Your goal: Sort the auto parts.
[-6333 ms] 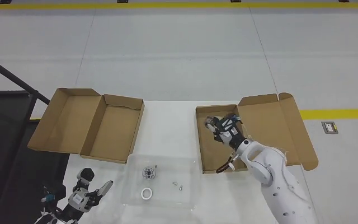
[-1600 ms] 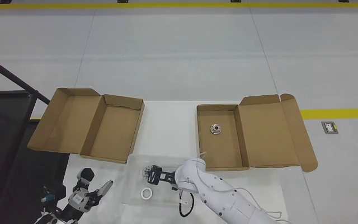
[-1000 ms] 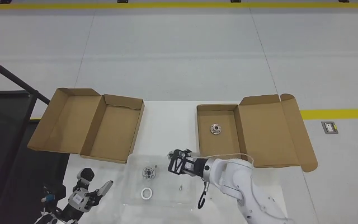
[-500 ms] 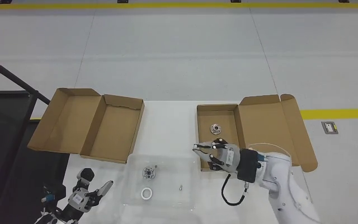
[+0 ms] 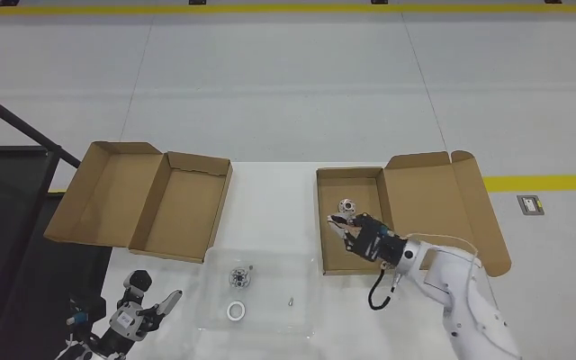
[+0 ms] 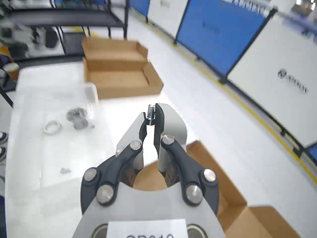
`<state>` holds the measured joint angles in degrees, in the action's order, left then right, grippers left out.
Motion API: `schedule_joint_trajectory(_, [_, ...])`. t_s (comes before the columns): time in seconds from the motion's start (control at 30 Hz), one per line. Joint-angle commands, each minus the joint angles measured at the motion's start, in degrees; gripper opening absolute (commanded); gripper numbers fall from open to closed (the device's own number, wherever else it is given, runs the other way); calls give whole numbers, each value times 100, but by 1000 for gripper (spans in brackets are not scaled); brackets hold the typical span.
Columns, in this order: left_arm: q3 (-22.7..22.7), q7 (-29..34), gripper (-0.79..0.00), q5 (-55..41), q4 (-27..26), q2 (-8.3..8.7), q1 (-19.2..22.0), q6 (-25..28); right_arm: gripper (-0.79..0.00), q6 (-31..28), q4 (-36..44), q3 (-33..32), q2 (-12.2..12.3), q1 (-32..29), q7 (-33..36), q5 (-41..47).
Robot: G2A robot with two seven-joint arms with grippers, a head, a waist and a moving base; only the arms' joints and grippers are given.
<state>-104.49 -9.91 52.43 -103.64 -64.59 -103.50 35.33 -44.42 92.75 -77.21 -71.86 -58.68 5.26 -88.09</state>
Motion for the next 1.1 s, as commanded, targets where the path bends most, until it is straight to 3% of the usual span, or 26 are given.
schedule_joint_trajectory(0.0, [0, 0, 0, 0, 0, 0, 0, 0, -785, 287, -242, 121, -47, 259, 1752, 547])
schedule_joint_trajectory(0.13, [0, 0, 0, 0, 0, 0, 0, 0, -785, 714, -959, 451, -139, 906, 4102, 1332])
schedule_joint_trajectory(0.23, [0, 0, 0, 0, 0, 0, 0, 0, -785, 623, -1671, 652, -186, 1346, 5126, 1997])
schedule_joint_trajectory(0.33, [0, 0, 0, 0, 0, 0, 0, 0, -785, 779, -2262, 876, -236, 1755, 5717, 2240])
schedule_joint_trajectory(0.6, [0, 0, 0, 0, 0, 0, 0, 0, -785, 1041, -3077, 1163, -279, 2200, 5524, 2105])
schedule_joint_trajectory(0.77, [0, 0, 0, 0, 0, 0, 0, 0, -785, 1419, -3287, 1271, -292, 2263, 4844, 1780])
schedule_joint_trajectory(1.07, [0, 0, 0, 0, 0, 0, 0, 0, -785, 1579, -3891, 1428, -330, 2440, 4274, 1695])
